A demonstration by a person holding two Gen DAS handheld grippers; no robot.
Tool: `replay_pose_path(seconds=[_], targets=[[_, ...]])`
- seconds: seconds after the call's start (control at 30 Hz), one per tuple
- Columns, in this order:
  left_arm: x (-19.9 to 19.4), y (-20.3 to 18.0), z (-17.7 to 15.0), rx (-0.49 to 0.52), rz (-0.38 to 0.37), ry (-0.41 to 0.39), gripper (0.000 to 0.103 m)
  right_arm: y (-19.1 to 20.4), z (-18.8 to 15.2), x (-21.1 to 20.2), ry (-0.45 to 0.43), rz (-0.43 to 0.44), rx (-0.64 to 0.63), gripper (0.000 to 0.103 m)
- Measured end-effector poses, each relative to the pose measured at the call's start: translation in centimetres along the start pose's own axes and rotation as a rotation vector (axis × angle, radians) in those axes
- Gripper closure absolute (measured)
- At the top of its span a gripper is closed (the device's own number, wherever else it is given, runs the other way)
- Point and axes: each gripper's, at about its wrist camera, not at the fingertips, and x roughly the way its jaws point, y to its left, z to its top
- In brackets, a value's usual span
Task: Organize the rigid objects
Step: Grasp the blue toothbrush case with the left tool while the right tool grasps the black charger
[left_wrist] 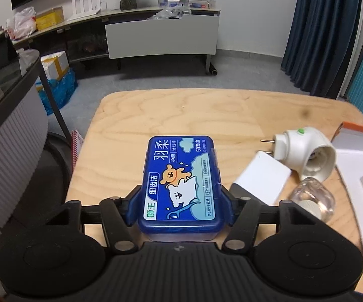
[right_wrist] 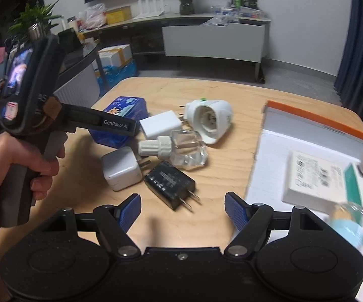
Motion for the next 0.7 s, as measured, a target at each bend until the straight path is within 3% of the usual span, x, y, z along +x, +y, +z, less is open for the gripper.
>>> replay_pose_path(seconds=[0.2, 0.27, 0.3, 0.4, 0.43, 0.47, 0.7], targets=[[-2.1, 0.5, -1.0, -0.052, -0.007, -0.006, 0.041, 0.4, 1.1, 2.6, 0.03, 0.031, -0.062, 0.017], [-2.9, 0.8, -1.1, -0.055, 0.002, -0.017, 0.041, 0.5, 1.4, 3.3, 0.042, 0.047, -0.071, 0.025], [-3.3, 0.9, -1.3, -0.059, 0.005, -0.023, 0.041, 0.5, 1.4, 3.6, 0.049, 0.053, -0.079, 0.036], [-4.3, 1.3, -1.8, -0.1, 0.004, -0.026, 0.041, 1.1, 1.2, 3.5, 0.044, 0.026, -0.101, 0.041], [-4.7, 1.4, -2.0, -0.113, 0.006, -0.029, 0.041, 1.2, 1.0, 3.3, 0.041, 0.032, -0.099, 0.055], [-5.0, 1.4, -2.3, -0.121, 0.003, -0.032, 0.041, 1.2, 0.9, 3.1, 0.041, 0.039, -0.09, 0.059], [-7.0, 1.0, -3.7, -0.151, -0.011, -0.035, 0.041, 1.0, 0.1, 0.9, 0.003, 0.03, -0.031, 0.059]])
